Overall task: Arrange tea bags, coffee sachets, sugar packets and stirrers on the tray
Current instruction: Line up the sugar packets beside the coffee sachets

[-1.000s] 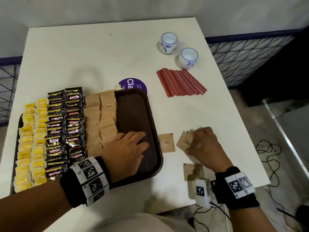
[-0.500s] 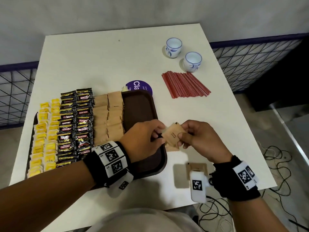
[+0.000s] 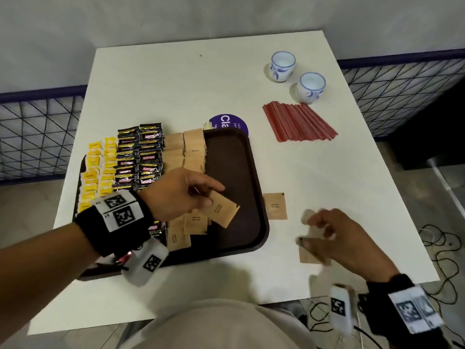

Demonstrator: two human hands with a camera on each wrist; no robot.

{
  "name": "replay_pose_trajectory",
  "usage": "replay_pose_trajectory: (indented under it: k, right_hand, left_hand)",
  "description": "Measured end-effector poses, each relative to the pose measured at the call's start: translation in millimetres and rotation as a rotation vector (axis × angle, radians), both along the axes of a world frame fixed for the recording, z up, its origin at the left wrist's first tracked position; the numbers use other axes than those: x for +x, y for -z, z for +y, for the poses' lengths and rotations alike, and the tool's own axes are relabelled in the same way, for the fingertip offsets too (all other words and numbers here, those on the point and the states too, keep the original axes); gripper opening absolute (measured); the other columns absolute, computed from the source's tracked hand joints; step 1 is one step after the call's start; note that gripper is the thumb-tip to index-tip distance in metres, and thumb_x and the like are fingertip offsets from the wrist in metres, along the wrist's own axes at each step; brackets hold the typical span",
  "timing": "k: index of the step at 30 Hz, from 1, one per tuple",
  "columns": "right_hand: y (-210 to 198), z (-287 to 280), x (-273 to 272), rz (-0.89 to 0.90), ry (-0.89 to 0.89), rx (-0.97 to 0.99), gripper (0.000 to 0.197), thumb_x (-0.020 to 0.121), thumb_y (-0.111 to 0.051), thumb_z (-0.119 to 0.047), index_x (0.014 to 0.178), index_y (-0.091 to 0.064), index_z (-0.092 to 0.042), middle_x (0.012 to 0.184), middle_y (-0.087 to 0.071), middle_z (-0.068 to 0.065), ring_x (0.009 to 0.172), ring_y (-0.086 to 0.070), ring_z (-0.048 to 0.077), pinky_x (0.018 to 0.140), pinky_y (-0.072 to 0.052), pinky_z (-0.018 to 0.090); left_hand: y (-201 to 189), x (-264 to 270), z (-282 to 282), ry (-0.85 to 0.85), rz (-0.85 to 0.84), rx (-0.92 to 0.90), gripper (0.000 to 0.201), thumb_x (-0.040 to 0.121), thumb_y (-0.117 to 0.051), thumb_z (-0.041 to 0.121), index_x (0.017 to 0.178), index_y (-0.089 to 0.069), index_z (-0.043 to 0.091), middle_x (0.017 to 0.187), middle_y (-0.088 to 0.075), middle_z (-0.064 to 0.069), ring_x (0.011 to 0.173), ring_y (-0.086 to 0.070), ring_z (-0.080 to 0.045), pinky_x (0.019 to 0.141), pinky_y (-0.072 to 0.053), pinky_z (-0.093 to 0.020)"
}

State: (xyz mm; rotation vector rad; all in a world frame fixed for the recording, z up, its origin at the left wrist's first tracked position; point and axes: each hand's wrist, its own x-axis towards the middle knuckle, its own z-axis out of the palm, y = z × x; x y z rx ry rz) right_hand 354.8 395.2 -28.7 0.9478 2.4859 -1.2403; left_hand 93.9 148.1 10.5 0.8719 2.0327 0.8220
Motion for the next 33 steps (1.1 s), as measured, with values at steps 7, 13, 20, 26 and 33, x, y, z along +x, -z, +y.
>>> replay_pose_trajectory:
  k: [7,13,20,26,33]
  right_hand:
    - [26,-6,29,-0.014,-0.173,0.209,0.052,0.063,-0.088,-0.015,0.101,-0.060,-0.038,0.112,-0.045,-0.013,0.110,-0.049,0.013,0.089,-0.043,0.028]
    - [29,-12,23,-0.033,-0.142,0.229,0.043,0.067,-0.084,-0.021,0.088,-0.051,-0.037,0.097,-0.053,-0.017,0.094,-0.055,0.015,0.075,-0.049,0.033]
    - [22,-14,18,0.010,-0.030,0.018,0.023,0.083,-0.072,-0.009,0.083,-0.060,-0.029,0.072,-0.069,-0.005,0.070,-0.063,0.012,0.066,-0.048,0.029]
    - [10,-15,2,0.114,0.013,-0.183,0.015,0.087,-0.068,0.000,0.081,-0.056,-0.006,0.072,-0.063,0.011,0.065,-0.062,0.023,0.062,-0.044,0.024]
    - [3,-45,-47,0.172,-0.074,-0.330,0.020,0.088,-0.068,0.003,0.076,-0.057,-0.008,0.060,-0.060,-0.003,0.055,-0.061,0.016,0.056,-0.048,0.028]
  left_hand:
    - [12,-5,-17,0.149,-0.024,-0.185,0.026,0.076,-0.082,0.014,0.091,-0.075,0.034,0.088,-0.074,0.010,0.084,-0.070,-0.008,0.079,-0.057,-0.026]
    - [25,-1,-16,0.180,0.085,-0.215,0.031,0.080,-0.078,0.013,0.102,-0.076,0.033,0.088,-0.073,0.016,0.081,-0.067,0.001,0.075,-0.049,-0.010]
    - [33,7,-18,0.237,0.279,-0.188,0.033,0.087,-0.069,0.011,0.114,-0.073,0.030,0.084,-0.058,0.024,0.075,-0.054,0.009,0.068,-0.037,-0.001]
    - [34,10,-17,0.290,0.370,-0.199,0.037,0.091,-0.060,0.009,0.120,-0.069,0.029,0.097,-0.056,0.014,0.086,-0.052,-0.002,0.081,-0.044,-0.019]
    - [40,11,-18,0.308,0.434,-0.188,0.036,0.090,-0.061,0.014,0.122,-0.067,0.029,0.111,-0.061,0.011,0.102,-0.059,-0.011,0.089,-0.048,-0.028]
